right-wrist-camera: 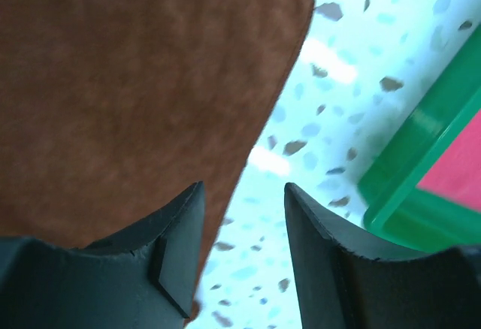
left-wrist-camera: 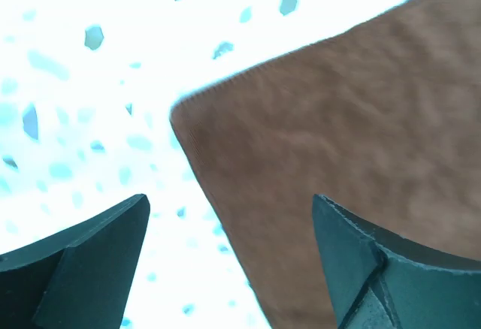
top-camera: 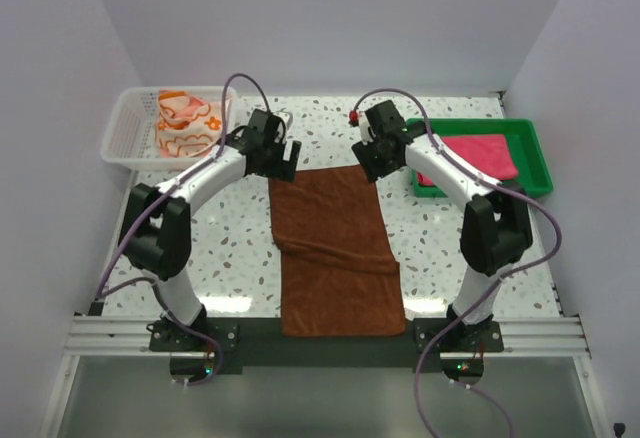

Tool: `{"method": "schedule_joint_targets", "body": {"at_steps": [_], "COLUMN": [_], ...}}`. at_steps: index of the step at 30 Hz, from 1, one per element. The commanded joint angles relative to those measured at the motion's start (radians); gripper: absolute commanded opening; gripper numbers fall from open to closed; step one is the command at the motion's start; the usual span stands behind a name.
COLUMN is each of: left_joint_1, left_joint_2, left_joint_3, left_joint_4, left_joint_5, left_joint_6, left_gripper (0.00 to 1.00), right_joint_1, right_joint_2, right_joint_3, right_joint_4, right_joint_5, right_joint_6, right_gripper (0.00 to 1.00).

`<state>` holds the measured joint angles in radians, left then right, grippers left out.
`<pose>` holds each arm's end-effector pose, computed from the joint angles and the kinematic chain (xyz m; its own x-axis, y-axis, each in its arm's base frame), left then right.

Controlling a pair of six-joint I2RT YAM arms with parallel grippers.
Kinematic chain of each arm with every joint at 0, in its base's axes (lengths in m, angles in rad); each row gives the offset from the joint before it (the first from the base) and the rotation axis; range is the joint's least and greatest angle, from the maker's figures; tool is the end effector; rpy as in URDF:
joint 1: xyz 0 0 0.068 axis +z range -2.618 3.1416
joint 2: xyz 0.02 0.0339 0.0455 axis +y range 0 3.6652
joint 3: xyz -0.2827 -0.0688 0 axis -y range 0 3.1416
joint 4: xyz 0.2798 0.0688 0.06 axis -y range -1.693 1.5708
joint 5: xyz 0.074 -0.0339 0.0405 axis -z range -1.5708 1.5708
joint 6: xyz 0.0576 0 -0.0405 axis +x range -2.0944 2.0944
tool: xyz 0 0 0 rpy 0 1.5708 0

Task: Fold and stack the towels
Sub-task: Fold the towel

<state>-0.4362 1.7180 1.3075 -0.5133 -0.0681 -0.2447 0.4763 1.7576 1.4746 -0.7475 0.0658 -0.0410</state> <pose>0.3834 -0.1744 0.2316 -0.7948 0.1038 -0.5980 0.1977 0.9758 -0.0934 0.3799 0.1917 0.2580 -0.7439 -0.4298 -0.5116 -0.4583 0.8854 -0.0774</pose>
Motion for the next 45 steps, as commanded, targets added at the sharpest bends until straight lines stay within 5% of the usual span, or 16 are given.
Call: {"method": "schedule_joint_targets", "body": {"at_steps": [1,10,33,45], "left_joint_1": [0.031,0.114,0.119,0.119], "left_joint_2": [0.113,0.29,0.391,0.407], "left_joint_3": [0.099,0.249,0.302,0.303], "left_joint_4": [0.015,0.012,-0.001,-0.001], "left_joint_5": [0.002,0.057,0.063,0.088], "left_joint_6": [0.192,0.317,0.349,0.346], "left_gripper": [0.93,0.73,0.7,0.64], "right_joint_1": [-0.056,-0.12,-0.12,-0.12], "right_joint_2": [0.121,0.328,0.609,0.637], "right_joint_3": [0.12,0.318,0.495,0.434], "right_joint_4": [0.025,-0.001,0.002,-0.026], "right_joint_5": [-0.064,-0.121,-0.153,-0.17], "right_joint_6": [-0.155,-0.289,-0.298,-0.316], "right_gripper": [0.49,0.41,0.37,0.08]}}
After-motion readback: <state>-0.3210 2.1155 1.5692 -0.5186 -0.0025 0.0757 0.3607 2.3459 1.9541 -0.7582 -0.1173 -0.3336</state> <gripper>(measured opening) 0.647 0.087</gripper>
